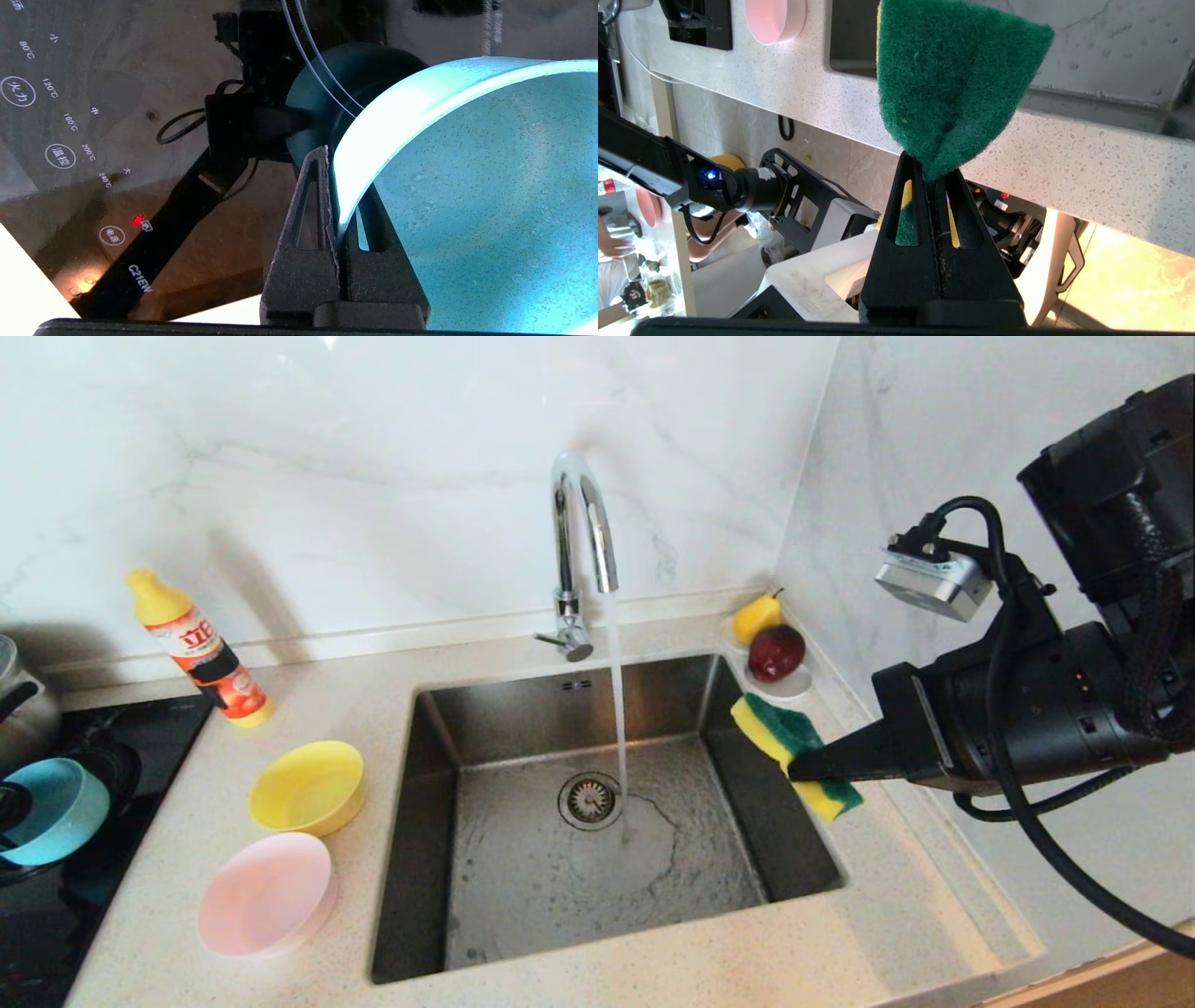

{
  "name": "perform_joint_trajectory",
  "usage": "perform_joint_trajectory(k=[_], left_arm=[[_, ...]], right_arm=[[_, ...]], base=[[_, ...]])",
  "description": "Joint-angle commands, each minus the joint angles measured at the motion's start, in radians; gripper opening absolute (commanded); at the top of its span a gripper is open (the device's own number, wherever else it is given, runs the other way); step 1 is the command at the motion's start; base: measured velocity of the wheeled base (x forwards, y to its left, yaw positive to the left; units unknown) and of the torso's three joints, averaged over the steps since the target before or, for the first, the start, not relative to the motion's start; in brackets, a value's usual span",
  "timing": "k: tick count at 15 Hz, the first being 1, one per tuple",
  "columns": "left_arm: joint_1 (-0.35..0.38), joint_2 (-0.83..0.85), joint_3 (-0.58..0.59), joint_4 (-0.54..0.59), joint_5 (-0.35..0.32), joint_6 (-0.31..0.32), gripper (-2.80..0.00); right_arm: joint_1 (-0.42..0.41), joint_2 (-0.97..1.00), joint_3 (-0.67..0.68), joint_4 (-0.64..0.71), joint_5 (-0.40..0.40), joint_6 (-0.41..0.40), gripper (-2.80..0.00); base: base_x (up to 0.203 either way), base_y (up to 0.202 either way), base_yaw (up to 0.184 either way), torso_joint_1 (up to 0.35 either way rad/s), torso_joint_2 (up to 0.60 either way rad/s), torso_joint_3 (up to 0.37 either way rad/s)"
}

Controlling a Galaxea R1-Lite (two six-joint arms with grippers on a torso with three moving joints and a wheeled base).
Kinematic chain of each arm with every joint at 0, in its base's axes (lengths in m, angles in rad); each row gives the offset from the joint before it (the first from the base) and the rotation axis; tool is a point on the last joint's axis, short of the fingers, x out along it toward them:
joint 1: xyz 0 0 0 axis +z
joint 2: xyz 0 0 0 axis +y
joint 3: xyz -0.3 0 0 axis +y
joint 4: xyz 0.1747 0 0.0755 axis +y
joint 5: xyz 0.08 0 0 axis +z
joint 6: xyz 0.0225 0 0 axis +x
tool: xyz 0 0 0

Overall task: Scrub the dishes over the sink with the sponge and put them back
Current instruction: Place the bowl on the table

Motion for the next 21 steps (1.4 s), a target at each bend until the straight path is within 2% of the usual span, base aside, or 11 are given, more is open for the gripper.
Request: perform_joint_trajectory(k=[1, 9, 10, 14, 16, 19, 21], left_arm=[[0.002, 0.016, -0.005, 0.006, 0.000, -0.011, -2.80], [0.010, 0.063, -0.038, 0.008, 0.000, -0.011, -2.80], [0.010, 0.078, -0.053, 0.004, 0.000, -0.010, 0.00], [0.010, 0.095, -0.106, 0.017, -0.004, -0.016, 0.00], [0.011, 0.026, -0.106, 0.037, -0.026, -0.018, 0.00], [0.010, -0.117, -0.100, 0.074, -0.112, -0.018, 0.00], [0.009, -0.213, -0.101, 0.111, -0.128, -0.012, 0.00]], right_arm=[[0.000, -0.003, -0.003, 0.003, 0.002, 0.002, -2.80], [0.001, -0.004, 0.003, 0.003, 0.002, 0.004, -2.80], [0.002, -0.003, 0.004, 0.003, 0.002, 0.004, -2.80], [0.002, -0.004, 0.001, 0.005, 0.002, 0.004, -2.80], [0.002, -0.001, -0.002, 0.005, 0.002, 0.002, -2.80], [0.002, -0.003, 0.006, 0.002, 0.002, 0.004, -2.80], [0.002, -0.004, 0.006, 0.005, 0.002, 0.002, -2.80]], base=[[0.000, 0.000, 0.000, 0.000, 0.00, 0.000], [0.000, 0.000, 0.000, 0.000, 0.00, 0.000], [0.000, 0.000, 0.000, 0.000, 0.00, 0.000], [0.000, 0.000, 0.000, 0.000, 0.00, 0.000], [0.000, 0.000, 0.000, 0.000, 0.00, 0.000], [0.000, 0.000, 0.000, 0.000, 0.00, 0.000], [0.000, 0.000, 0.000, 0.000, 0.00, 0.000]])
